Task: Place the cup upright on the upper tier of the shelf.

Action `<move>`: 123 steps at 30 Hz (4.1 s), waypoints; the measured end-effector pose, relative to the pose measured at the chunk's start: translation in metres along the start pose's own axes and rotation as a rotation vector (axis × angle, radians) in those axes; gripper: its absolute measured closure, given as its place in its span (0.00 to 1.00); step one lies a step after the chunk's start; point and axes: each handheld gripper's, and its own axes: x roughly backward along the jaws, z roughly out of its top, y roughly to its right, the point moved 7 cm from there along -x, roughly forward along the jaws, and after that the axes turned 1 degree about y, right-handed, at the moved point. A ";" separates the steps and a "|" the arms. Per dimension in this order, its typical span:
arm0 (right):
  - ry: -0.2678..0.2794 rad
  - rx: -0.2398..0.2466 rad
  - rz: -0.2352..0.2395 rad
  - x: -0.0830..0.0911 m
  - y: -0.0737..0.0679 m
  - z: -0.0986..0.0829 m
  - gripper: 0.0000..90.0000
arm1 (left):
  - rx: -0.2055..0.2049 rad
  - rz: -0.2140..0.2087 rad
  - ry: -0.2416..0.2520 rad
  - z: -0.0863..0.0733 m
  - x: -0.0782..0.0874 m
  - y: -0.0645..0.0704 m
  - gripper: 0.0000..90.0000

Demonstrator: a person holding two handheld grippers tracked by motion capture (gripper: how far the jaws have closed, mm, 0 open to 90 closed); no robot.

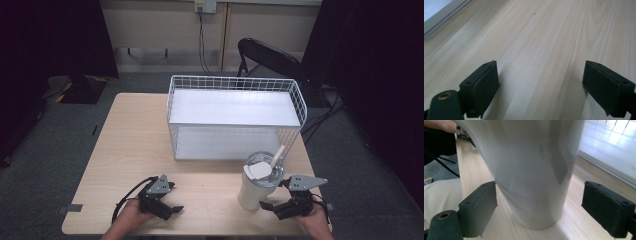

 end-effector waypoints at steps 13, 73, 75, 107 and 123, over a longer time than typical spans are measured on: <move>0.073 -0.016 0.020 0.000 -0.004 0.012 0.13 | 0.000 0.000 0.000 0.000 0.000 0.000 0.14; 0.195 0.030 0.001 -0.028 -0.008 0.026 0.08 | -0.005 0.001 -0.004 0.000 0.000 0.000 0.14; 0.201 0.020 -0.004 -0.030 -0.008 0.027 0.08 | -0.001 0.000 -0.002 0.000 0.000 0.000 0.14; 0.289 0.023 -0.084 -0.008 -0.007 0.060 0.11 | -0.002 0.000 -0.002 0.000 0.000 0.000 0.14; 0.306 0.020 -0.090 0.005 0.001 0.101 0.11 | -0.002 0.000 -0.002 0.000 0.000 0.000 0.14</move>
